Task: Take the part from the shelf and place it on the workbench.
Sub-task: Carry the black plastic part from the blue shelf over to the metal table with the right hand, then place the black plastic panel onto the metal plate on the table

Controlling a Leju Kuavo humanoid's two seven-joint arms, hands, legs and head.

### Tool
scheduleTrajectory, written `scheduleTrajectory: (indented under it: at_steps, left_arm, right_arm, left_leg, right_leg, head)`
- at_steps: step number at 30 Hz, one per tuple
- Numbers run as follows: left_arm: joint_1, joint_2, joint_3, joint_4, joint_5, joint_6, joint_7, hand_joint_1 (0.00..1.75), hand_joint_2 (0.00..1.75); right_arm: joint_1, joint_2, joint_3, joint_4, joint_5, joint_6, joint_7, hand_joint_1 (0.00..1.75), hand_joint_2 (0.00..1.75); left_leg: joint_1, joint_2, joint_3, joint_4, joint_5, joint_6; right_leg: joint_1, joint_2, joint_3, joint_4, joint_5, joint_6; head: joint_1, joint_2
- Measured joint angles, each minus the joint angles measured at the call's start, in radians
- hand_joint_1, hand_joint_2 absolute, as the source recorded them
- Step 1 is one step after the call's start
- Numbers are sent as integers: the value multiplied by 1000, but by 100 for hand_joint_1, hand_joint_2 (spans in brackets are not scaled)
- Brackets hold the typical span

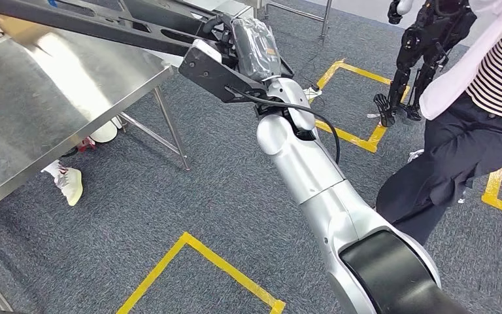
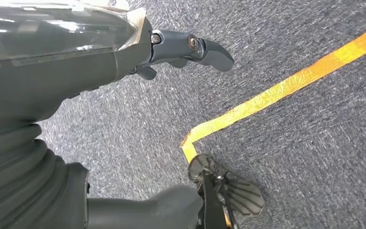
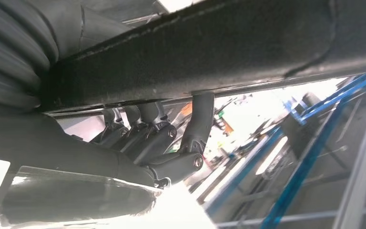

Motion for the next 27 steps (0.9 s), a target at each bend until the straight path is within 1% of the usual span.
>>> scheduleTrajectory:
  at_steps: [1, 2, 3, 4, 5, 6, 7, 8, 9, 10, 11, 12, 13, 14, 15, 16, 17, 18, 19, 20, 21, 22, 23, 24, 25, 26, 27]
  left_arm:
    - [-1, 1, 0, 0, 0, 0, 0, 0, 175]
    - [-3, 2, 0, 0, -1, 0, 0, 0, 175]
    - [-4, 3, 0, 0, -1, 0, 0, 0, 175]
    - [-4, 3, 0, 0, 1, 0, 0, 0, 175]
    - [-4, 4, 0, 0, 3, 1, 0, 0, 175]
    - [-3, 3, 1, 0, 6, 2, 0, 0, 175]
    - [-3, 2, 3, 0, 10, 4, 0, 0, 175]
    - [-4, 2, 5, 0, 12, 6, 0, 0, 175]
    - [-6, 1, 8, 0, 14, 8, 0, 0, 175]
    - [-8, 1, 11, 0, 16, 9, 0, 0, 175]
    - [-9, 1, 13, 0, 16, 9, 0, 0, 175]
    - [-9, 1, 15, 0, 15, 7, 0, 0, 175]
    - [-7, 1, 16, 0, 14, 5, 0, 0, 175]
    - [-6, 0, 16, 0, 12, 3, 0, 0, 175]
    - [-5, 0, 17, 0, 9, 1, 0, 0, 175]
    - [-5, -1, 17, 0, 8, -2, -1, 0, 175]
    - [-5, -1, 17, 0, 7, -4, -2, 0, 175]
    - [-4, 0, 18, 0, 6, -6, -4, 0, 175]
    - [-2, 0, 18, 0, 6, -8, -5, 0, 175]
    - [0, 1, 18, 0, 5, -9, -6, 0, 175]
    - [3, 2, 19, 0, 5, -9, -7, 0, 175]
    - [4, 2, 19, 0, 5, -9, -7, 0, 175]
    - [5, 3, 19, 0, 4, -10, -7, 0, 175]
    - [3, 3, 19, 1, 4, -10, -7, 0, 175]
    - [2, 3, 19, 1, 3, -11, -7, 0, 175]
    - [0, 3, 19, 1, 2, -13, -7, 0, 175]
    - [0, 3, 19, 1, 0, -15, -7, 0, 175]
  right_arm:
    - [-2, 3, 1, 0, 0, 0, 0, 175, 175]
    - [-5, 5, 2, 0, 0, 1, 0, 175, 175]
    - [-8, 7, 3, 0, 0, 3, 0, 175, 175]
    - [-11, 8, 6, 0, 0, 5, 1, 175, 175]
    - [-13, 12, 11, 0, -3, 10, 3, 175, 175]
    - [-15, 15, 20, 0, -10, 14, 7, 175, 175]
    - [-19, 18, 33, 0, -22, 18, 13, 175, 175]
    - [-22, 20, 49, 0, -37, 21, 21, 175, 175]
    - [-25, 19, 68, 0, -52, 22, 29, 175, 175]
    - [-26, 18, 86, 0, -64, 22, 39, 175, 175]
    - [-24, 16, 103, 0, -72, 21, 48, 175, 175]
    - [-21, 14, 117, 0, -75, 20, 56, 175, 175]
    - [-19, 13, 127, 0, -75, 19, 63, 175, 175]
    - [-19, 12, 134, 0, -74, 19, 66, 175, 175]
    - [-20, 11, 139, 0, -72, 18, 68, 175, 175]
    - [-22, 9, 143, 0, -70, 18, 69, 175, 175]
    - [-23, 8, 147, 0, -68, 18, 69, 175, 175]
    - [-24, 5, 150, 1, -65, 18, 69, 175, 175]
    - [-24, 3, 152, 1, -62, 18, 69, 175, 175]
    - [-24, 2, 153, 2, -58, 18, 69, 175, 175]
    - [-25, 2, 153, 3, -56, 18, 69, 175, 175]
    - [-26, 2, 153, 3, -54, 17, 69, 175, 175]
    - [-28, 3, 153, 3, -54, 17, 69, 175, 175]
    - [-30, 3, 153, 4, -53, 17, 69, 175, 175]
    - [-31, 1, 153, 5, -52, 17, 68, 175, 175]
    - [-30, -1, 153, 7, -48, 17, 68, 175, 175]
    - [-28, -2, 152, 9, -44, 18, 68, 175, 175]
  left_leg:
    - [-4, 18, 35, -62, 23, 5]
    - [-8, 30, 57, -102, 34, 11]
    - [-12, 35, 66, -119, 34, 16]
    - [-15, 23, 65, -118, 34, 22]
    - [-13, 11, 68, -124, 36, 29]
    - [-11, 2, 74, -130, 38, 35]
    - [-9, -8, 79, -137, 41, 41]
    - [-6, -17, 85, -143, 44, 46]
    - [-5, -27, 87, -144, 44, 48]
    - [-5, -39, 87, -144, 44, 50]
    - [-5, -53, 87, -143, 43, 51]
    - [-5, -69, 87, -143, 43, 51]
    - [-5, -84, 88, -142, 43, 51]
    - [-5, -98, 88, -140, 42, 50]
    - [-4, -112, 87, -136, 40, 47]
    - [-6, -126, 85, -132, 37, 42]
    - [-5, -137, 82, -127, 35, 38]
    - [-4, -147, 78, -125, 34, 33]
    - [-3, -155, 75, -124, 34, 28]
    - [0, -163, 73, -125, 34, 24]
    - [1, -157, 70, -123, 33, 20]
    - [1, -138, 63, -109, 24, 15]
    - [0, -109, 47, -76, 6, 9]
    - [-1, -75, 22, -25, -19, 5]
    - [0, -51, -11, 40, -47, 0]
    - [2, -39, -45, 103, -69, -3]
    - [4, -34, -69, 144, -78, -5]
  right_leg:
    - [4, -8, 3, 0, -3, 4]
    - [7, -17, 7, -1, -7, 8]
    - [10, -25, 9, -1, -10, 12]
    - [11, -34, 13, -4, -12, 17]
    - [12, -40, 15, -5, -14, 22]
    - [12, -34, 16, -2, -19, 26]
    - [12, -17, 11, 13, -29, 28]
    - [11, 5, -5, 50, -47, 27]
    - [9, 27, -31, 107, -71, 23]
    - [8, 40, -65, 176, -97, 20]
    - [6, 45, -98, 237, -116, 20]
    - [6, 48, -119, 269, -121, 23]
    - [5, 51, -122, 262, -109, 30]
    - [3, 56, -105, 215, -81, 38]
    - [0, 70, -76, 142, -47, 45]
    - [-3, 89, -47, 77, -18, 48]
    - [-5, 106, -26, 30, 1, 47]
    - [-6, 117, -14, 6, 9, 43]
    - [-4, 118, -12, 4, 9, 37]
    - [-5, 110, -11, 2, 10, 31]
    - [-6, 101, -9, 0, 11, 26]
    - [-8, 93, -7, -1, 12, 20]
    - [-10, 84, -5, -2, 12, 15]
    - [-9, 74, -3, -2, 11, 10]
    - [-8, 63, -1, -2, 8, 5]
    - [-6, 51, 1, -2, 6, 2]
    - [-5, 39, 2, -2, 4, 0]
  head:
    - [0, 0]
    - [1, 0]
    - [2, 0]
    - [3, 0]
    - [3, 0]
    - [5, 0]
    - [6, 0]
    - [9, 0]
    - [12, 0]
    - [14, 0]
    - [16, 0]
    - [16, 0]
    - [16, 0]
    - [16, 0]
    - [17, 0]
    - [16, 0]
    - [16, 0]
    - [15, 0]
    - [15, 0]
    - [15, 0]
    - [16, 0]
    - [12, 0]
    - [8, 0]
    - [4, 0]
    - [1, 0]
    - [1, 0]
    - [1, 0]
